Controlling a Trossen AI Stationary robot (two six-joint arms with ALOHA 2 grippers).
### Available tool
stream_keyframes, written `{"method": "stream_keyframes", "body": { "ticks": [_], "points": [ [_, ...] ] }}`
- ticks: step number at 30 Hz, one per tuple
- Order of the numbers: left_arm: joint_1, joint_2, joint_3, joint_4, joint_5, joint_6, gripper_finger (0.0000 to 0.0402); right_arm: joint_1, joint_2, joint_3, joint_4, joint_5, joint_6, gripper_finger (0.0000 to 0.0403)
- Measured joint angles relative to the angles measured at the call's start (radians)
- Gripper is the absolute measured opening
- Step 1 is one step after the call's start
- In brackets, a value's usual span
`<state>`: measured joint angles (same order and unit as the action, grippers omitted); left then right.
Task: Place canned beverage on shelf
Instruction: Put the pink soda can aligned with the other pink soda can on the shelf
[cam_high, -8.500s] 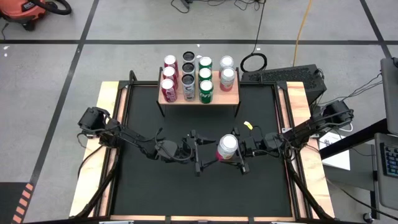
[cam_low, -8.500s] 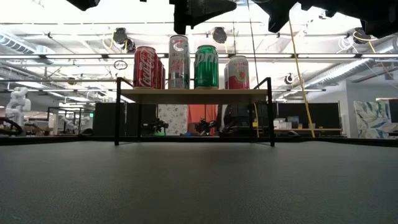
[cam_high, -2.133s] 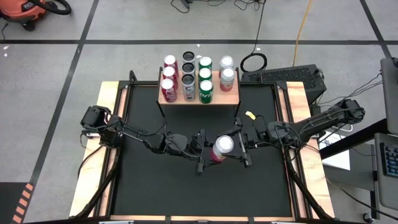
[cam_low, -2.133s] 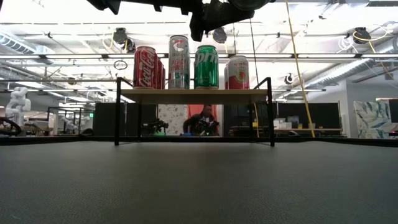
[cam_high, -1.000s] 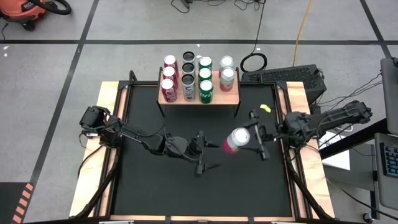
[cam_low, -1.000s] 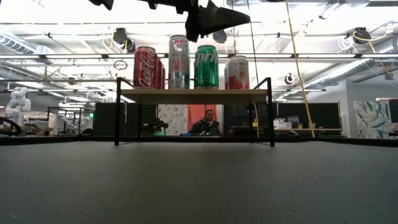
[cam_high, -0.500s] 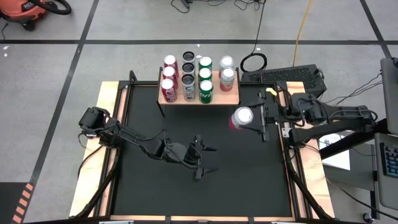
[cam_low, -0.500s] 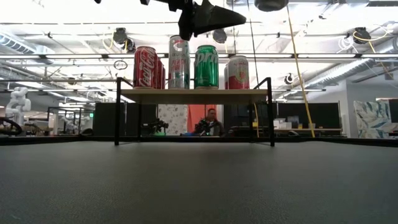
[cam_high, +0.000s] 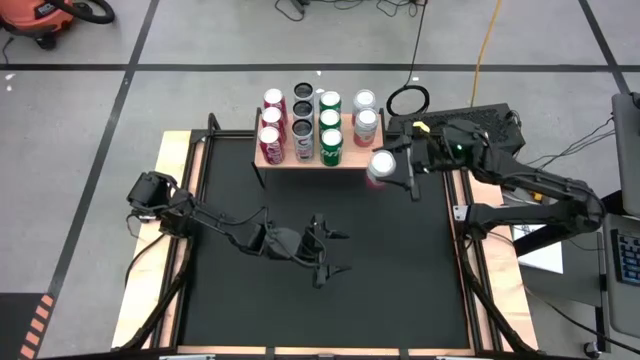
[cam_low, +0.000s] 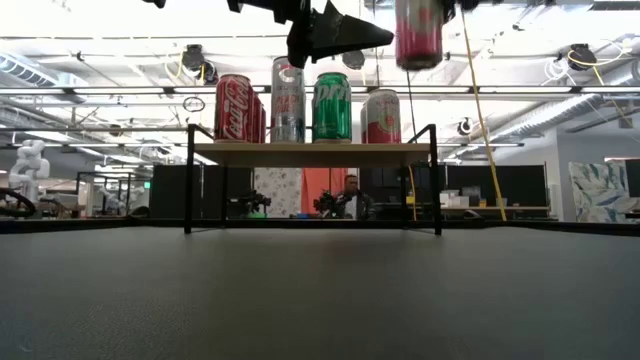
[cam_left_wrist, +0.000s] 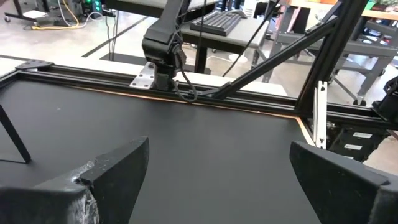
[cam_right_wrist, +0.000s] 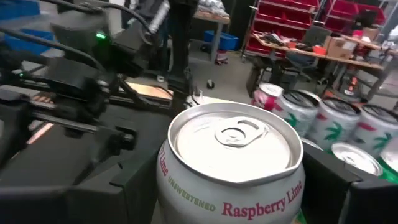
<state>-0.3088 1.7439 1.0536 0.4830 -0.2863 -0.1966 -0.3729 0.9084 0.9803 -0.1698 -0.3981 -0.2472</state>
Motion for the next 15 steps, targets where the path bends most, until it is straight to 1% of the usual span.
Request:
{"method": "stream_keyframes", "body": {
  "ticks": [4,8,12,15],
  "points": [
    [0.000,0.000,0.000,-0.001,-0.004,-0.006,0.0386,-0.077,0.040,-0.048,0.092,-0.099,0.023,0.0272],
    [-0.001,0.000,0.000,-0.003,-0.005,-0.008,0.0386,-0.139,0.075,-0.133,0.200,-0.130,0.018,0.0272],
    [-0.003,0.000,0.000,-0.004,-0.005,-0.008,0.0386,-0.182,0.095,-0.255,0.403,-0.168,0.090,0.0272],
    [-0.005,0.000,0.000,-0.007,-0.005,-0.007,0.0386,-0.206,0.102,-0.284,0.458,-0.183,0.118,0.0272]
  ]
}}
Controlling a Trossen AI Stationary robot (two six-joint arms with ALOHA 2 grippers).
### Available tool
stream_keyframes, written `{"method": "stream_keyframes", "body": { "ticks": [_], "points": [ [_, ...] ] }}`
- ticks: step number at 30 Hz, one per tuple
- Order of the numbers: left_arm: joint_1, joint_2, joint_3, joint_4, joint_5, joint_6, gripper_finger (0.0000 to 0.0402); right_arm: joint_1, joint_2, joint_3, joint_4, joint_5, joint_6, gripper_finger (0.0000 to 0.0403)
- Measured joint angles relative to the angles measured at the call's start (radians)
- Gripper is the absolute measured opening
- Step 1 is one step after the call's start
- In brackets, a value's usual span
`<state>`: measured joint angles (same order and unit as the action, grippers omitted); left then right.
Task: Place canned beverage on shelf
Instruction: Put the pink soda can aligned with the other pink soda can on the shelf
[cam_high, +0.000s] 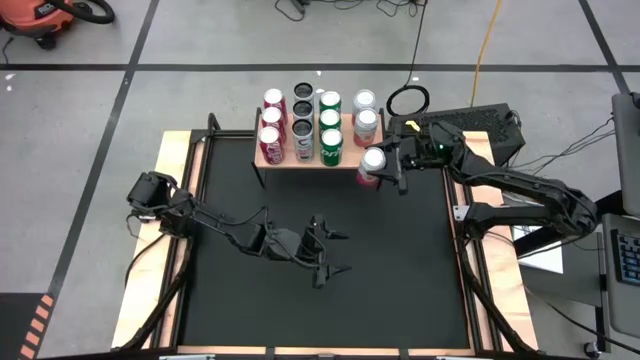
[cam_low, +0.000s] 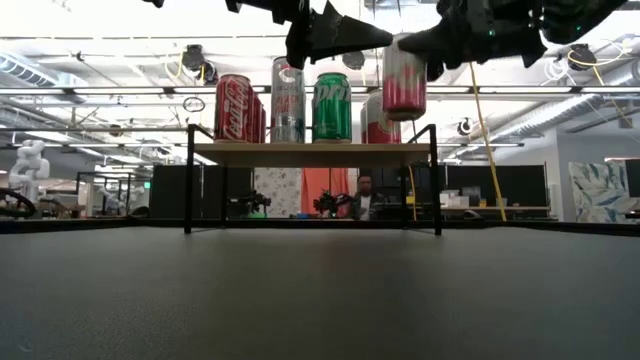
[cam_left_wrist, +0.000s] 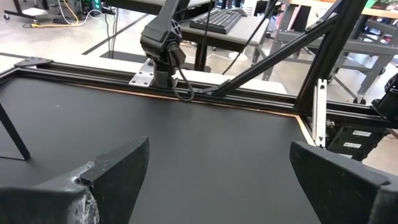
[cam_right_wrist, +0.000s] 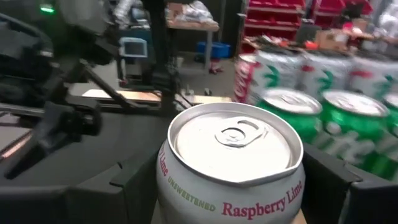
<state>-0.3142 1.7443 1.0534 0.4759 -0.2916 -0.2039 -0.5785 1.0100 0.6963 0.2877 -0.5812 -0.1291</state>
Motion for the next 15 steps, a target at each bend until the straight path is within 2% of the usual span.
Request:
{"method": "stream_keyframes", "body": {
  "ticks": [7,12,15],
  "points": [
    [0.000,0.000,0.000,-0.005,0.000,0.000,0.0386,-0.058,0.053,0.001,0.069,-0.002,0.030,0.0272],
    [0.000,0.000,0.000,-0.006,-0.001,0.000,0.0386,-0.106,0.120,0.001,0.102,-0.074,0.039,0.0272],
    [0.000,0.000,0.000,-0.006,-0.001,0.000,0.0386,-0.127,0.151,0.001,0.123,-0.079,0.040,0.0272]
  ]
}}
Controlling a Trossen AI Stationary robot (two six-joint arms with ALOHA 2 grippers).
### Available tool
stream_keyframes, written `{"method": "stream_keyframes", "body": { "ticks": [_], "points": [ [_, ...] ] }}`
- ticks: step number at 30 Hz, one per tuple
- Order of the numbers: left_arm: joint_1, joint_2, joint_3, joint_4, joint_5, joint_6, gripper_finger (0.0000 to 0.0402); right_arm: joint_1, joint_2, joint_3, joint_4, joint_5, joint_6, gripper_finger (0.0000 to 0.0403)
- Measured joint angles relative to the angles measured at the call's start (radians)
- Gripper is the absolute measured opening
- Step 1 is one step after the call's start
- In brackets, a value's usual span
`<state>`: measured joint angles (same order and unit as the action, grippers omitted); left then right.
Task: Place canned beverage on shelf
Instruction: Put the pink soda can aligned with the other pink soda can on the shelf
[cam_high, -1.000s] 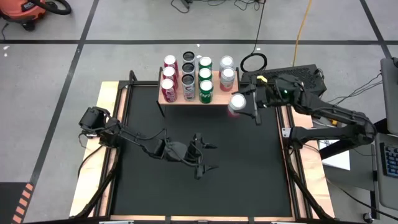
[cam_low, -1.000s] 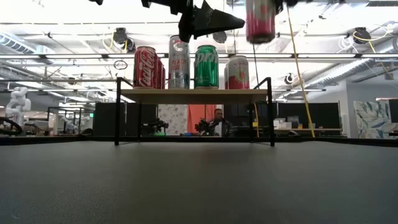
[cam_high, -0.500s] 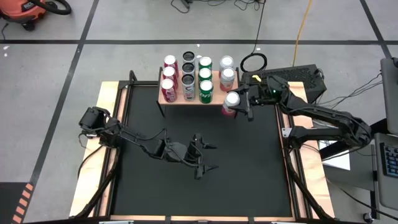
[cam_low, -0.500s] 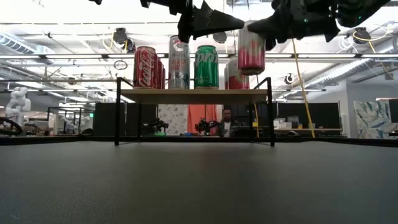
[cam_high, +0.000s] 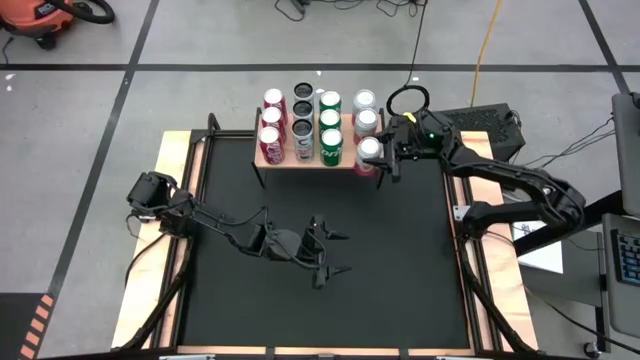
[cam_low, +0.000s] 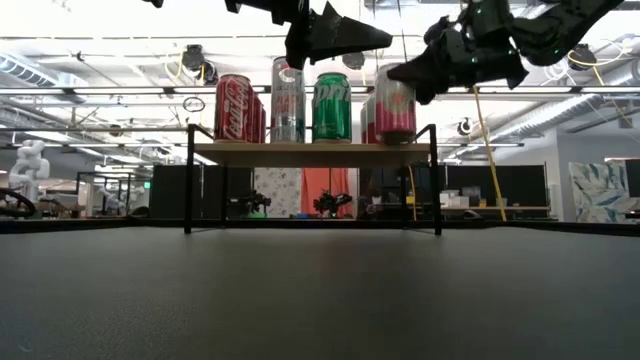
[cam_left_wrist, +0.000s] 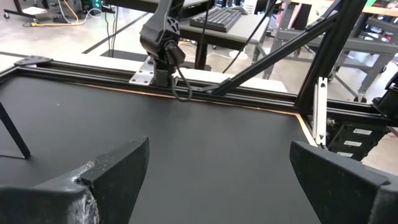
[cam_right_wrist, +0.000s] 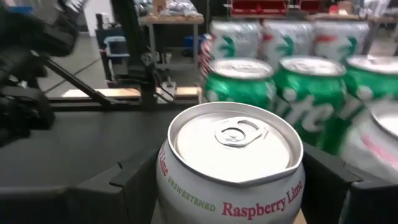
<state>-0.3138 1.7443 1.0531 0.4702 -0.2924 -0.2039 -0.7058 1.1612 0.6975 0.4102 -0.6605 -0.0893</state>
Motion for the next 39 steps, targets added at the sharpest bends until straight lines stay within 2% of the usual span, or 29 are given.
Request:
{"method": "stream_keyframes", "body": {
  "ticks": [13,16,20,39],
  "points": [
    [0.000,0.000,0.000,-0.001,0.000,0.004,0.0386,-0.054,0.023,0.005,0.028,-0.100,0.015,0.0272],
    [0.000,0.000,0.000,0.000,0.000,0.004,0.0386,-0.057,0.032,0.038,0.004,-0.108,0.022,0.0272],
    [0.000,0.000,0.000,0.000,0.000,0.005,0.0386,-0.059,0.053,0.102,-0.067,-0.178,0.011,0.0272],
    [0.000,0.000,0.000,-0.005,0.000,0.002,0.0386,-0.081,0.115,0.114,-0.094,-0.176,-0.061,0.0272]
  ]
}}
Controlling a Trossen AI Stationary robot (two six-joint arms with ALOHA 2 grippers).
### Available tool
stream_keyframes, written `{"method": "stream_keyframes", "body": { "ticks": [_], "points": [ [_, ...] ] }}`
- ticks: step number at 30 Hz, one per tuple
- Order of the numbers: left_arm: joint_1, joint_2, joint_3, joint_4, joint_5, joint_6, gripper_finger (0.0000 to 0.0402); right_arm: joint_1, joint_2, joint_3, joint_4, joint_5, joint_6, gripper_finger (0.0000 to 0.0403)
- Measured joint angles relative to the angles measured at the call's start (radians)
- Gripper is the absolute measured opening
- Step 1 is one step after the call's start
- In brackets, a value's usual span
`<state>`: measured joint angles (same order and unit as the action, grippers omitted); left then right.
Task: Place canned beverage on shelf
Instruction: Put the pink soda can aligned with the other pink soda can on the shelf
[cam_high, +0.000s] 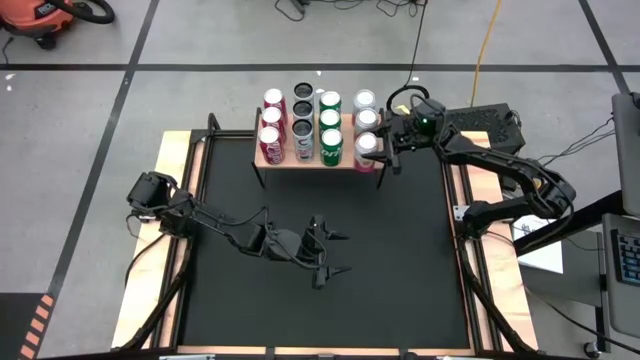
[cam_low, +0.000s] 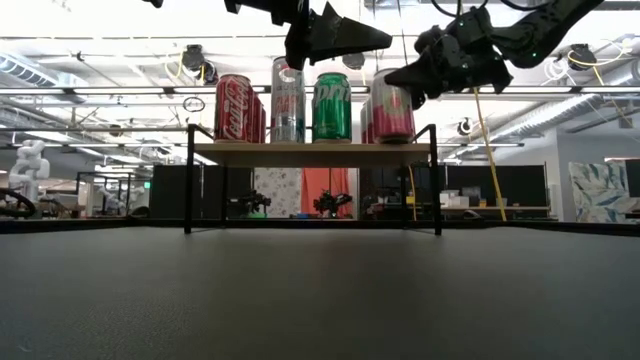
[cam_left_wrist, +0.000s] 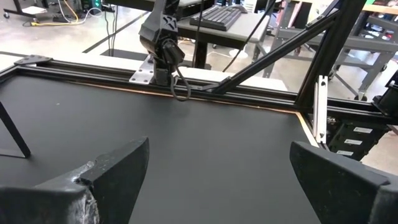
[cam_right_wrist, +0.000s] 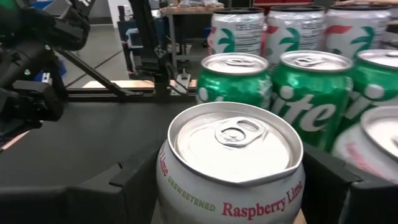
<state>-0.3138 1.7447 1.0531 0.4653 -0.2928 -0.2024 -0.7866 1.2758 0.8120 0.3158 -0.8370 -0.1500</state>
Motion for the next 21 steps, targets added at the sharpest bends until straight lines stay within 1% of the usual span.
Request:
{"method": "stream_keyframes", "body": {
  "ticks": [5,21],
  "points": [
    [0.000,0.000,0.000,0.000,0.000,0.000,0.0386,-0.020,0.000,0.000,0.000,-0.001,0.006,0.0273],
    [0.000,0.000,0.000,-0.003,0.000,0.000,0.0386,-0.020,0.000,0.000,0.001,-0.002,0.006,0.0273]
  ]
}}
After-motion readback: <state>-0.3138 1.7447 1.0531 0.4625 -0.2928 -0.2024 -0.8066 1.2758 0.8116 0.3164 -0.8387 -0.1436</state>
